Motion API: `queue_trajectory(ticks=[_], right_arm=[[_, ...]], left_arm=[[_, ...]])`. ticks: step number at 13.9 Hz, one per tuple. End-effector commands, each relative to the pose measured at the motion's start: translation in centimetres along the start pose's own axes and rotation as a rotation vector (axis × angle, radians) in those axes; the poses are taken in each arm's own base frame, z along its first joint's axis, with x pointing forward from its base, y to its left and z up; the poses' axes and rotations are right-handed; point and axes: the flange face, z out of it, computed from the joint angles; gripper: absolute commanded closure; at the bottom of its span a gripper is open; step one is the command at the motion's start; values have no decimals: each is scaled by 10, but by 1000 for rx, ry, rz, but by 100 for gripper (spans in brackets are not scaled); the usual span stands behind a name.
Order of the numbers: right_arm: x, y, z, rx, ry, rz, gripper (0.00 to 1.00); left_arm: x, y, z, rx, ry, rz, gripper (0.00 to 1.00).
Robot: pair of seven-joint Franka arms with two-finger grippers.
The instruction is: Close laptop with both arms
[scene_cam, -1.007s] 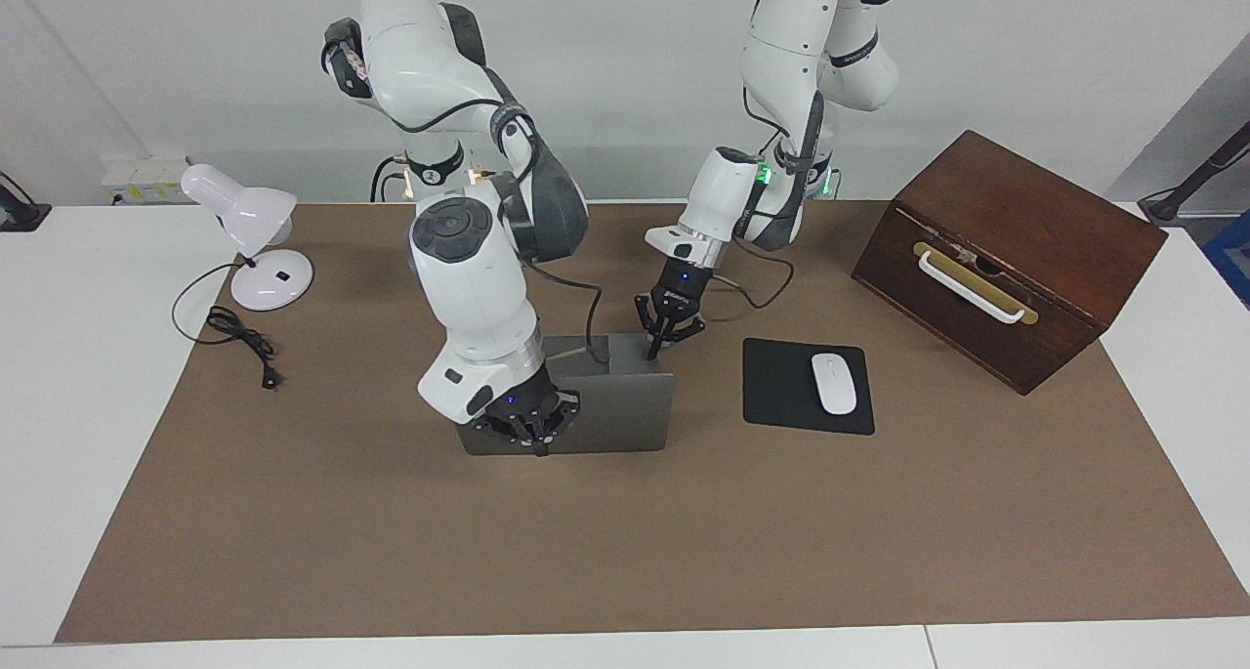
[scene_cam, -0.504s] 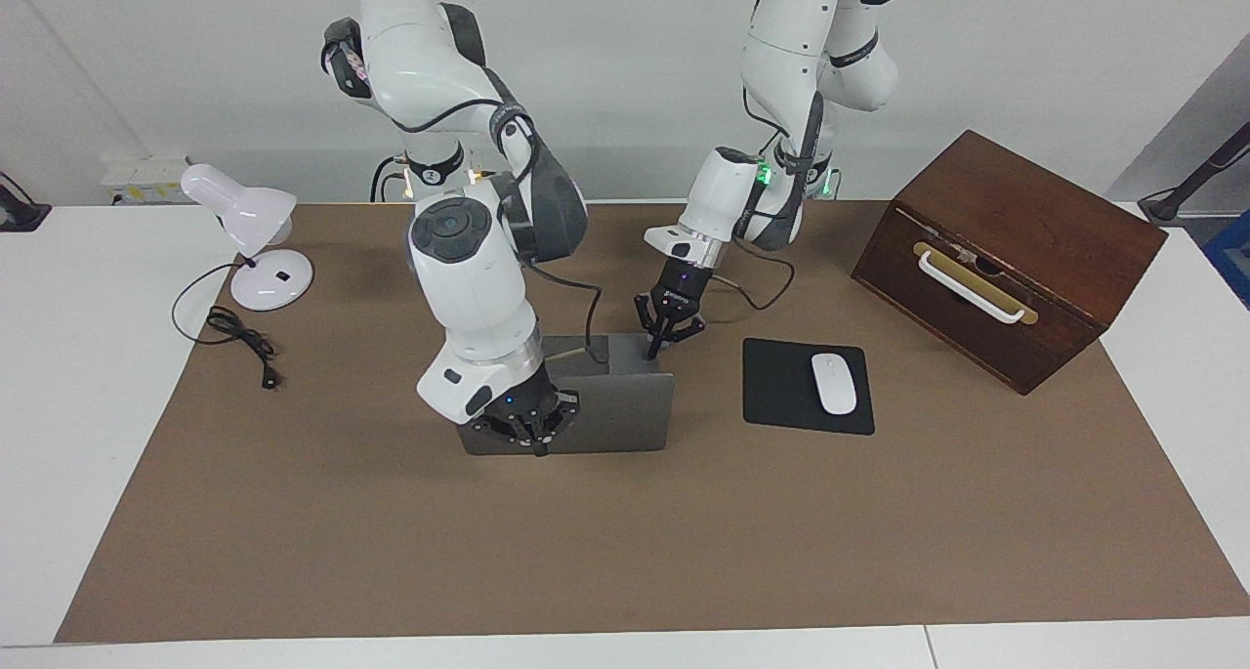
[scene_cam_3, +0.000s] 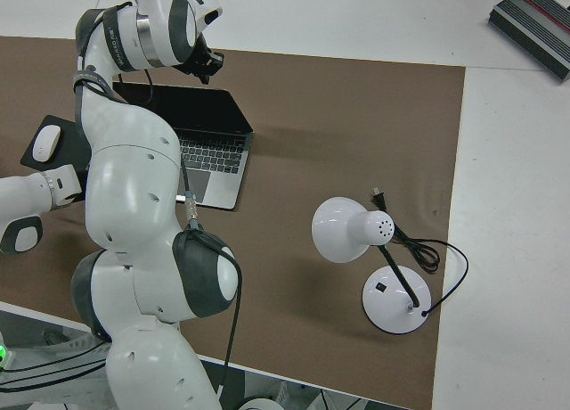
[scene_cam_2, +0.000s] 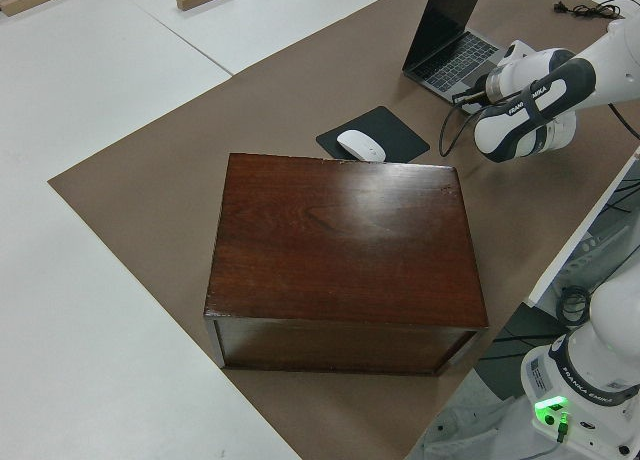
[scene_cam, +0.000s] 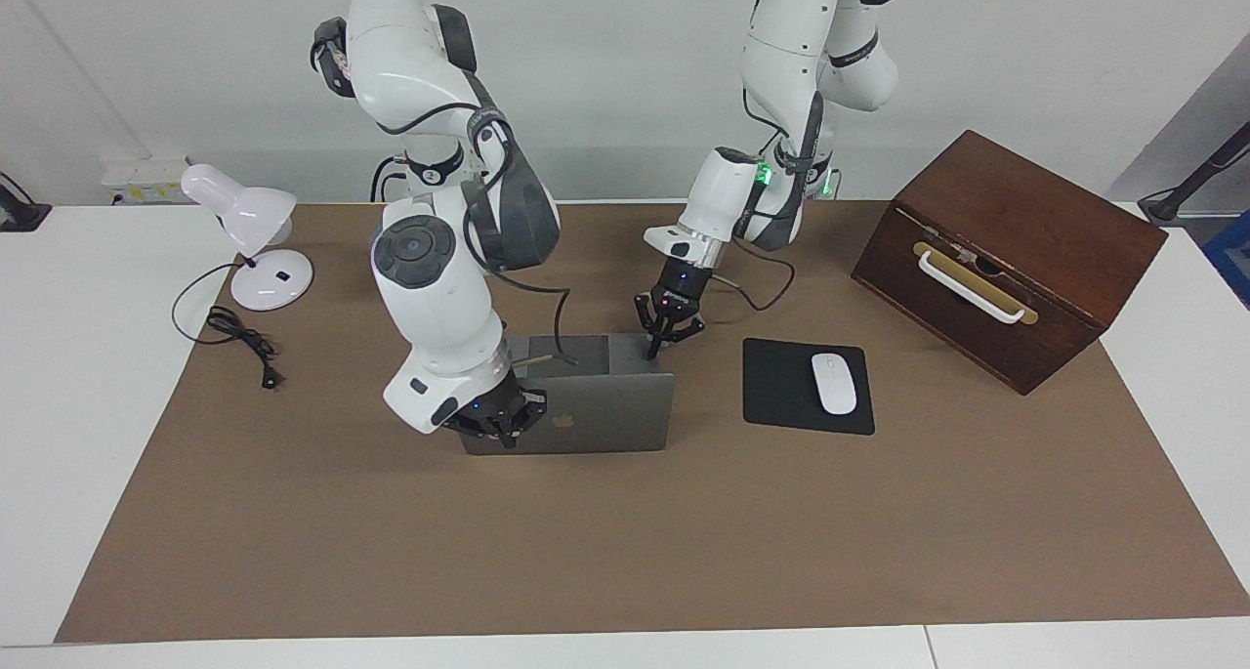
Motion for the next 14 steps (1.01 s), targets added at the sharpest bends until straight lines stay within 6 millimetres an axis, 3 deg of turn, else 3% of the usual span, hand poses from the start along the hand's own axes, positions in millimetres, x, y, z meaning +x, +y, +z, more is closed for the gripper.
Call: queue_trajectory(ticks=[1, 11, 14], right_arm=[[-7, 3, -7, 69, -49, 3, 100], [-31, 2, -10, 62, -212, -2, 100], [-37, -8, -8, 57, -243, -11, 100]], left_arm=[[-18, 3, 15, 2, -33, 23, 100], [-21, 1, 15, 4, -38, 25, 100], [-21, 2, 15, 3, -38, 24, 100]])
